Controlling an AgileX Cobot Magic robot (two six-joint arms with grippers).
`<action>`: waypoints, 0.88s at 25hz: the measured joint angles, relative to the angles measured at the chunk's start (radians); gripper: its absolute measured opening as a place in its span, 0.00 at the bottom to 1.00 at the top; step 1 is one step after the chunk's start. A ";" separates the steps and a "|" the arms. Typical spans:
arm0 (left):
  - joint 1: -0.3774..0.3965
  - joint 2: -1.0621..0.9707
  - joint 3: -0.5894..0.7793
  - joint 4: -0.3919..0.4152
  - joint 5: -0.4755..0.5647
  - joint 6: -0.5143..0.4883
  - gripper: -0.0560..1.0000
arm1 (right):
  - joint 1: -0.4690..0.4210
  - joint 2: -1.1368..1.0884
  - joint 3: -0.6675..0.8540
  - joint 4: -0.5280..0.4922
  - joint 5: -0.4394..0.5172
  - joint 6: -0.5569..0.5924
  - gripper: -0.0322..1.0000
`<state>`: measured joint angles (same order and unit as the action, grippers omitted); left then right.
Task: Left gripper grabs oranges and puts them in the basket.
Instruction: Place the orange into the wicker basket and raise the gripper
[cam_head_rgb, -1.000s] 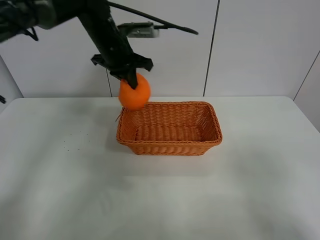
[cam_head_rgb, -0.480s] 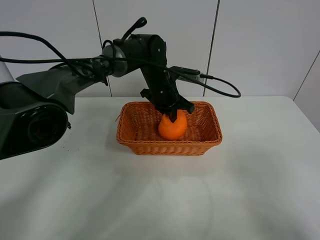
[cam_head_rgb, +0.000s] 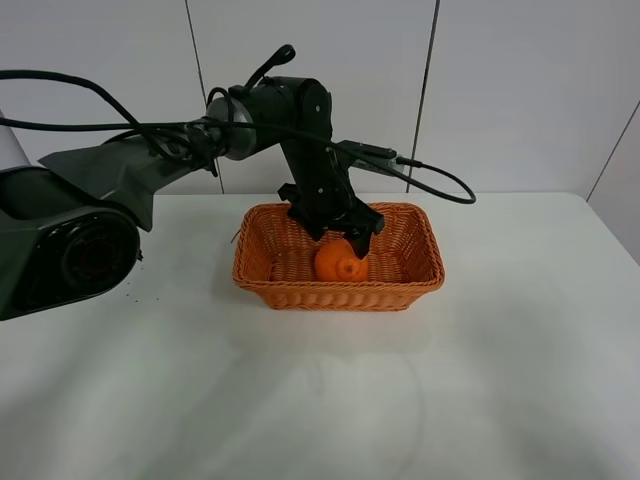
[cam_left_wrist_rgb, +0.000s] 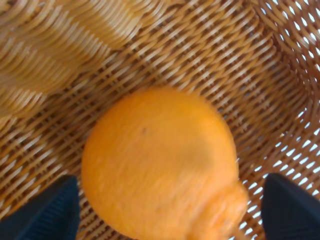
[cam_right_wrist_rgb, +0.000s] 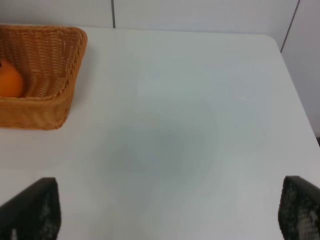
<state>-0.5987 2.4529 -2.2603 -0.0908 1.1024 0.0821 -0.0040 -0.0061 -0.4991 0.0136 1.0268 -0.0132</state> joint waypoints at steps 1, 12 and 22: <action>0.000 -0.001 0.000 0.000 0.009 0.000 0.89 | 0.000 0.000 0.000 0.000 0.000 0.000 0.70; 0.129 -0.167 -0.001 -0.006 0.085 0.028 0.90 | 0.000 0.000 0.000 0.000 0.000 0.000 0.70; 0.356 -0.174 -0.001 0.054 0.085 0.030 0.90 | 0.000 0.000 0.000 0.000 0.000 0.000 0.70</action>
<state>-0.2430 2.2790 -2.2612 -0.0364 1.1872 0.1124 -0.0040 -0.0061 -0.4991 0.0136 1.0268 -0.0132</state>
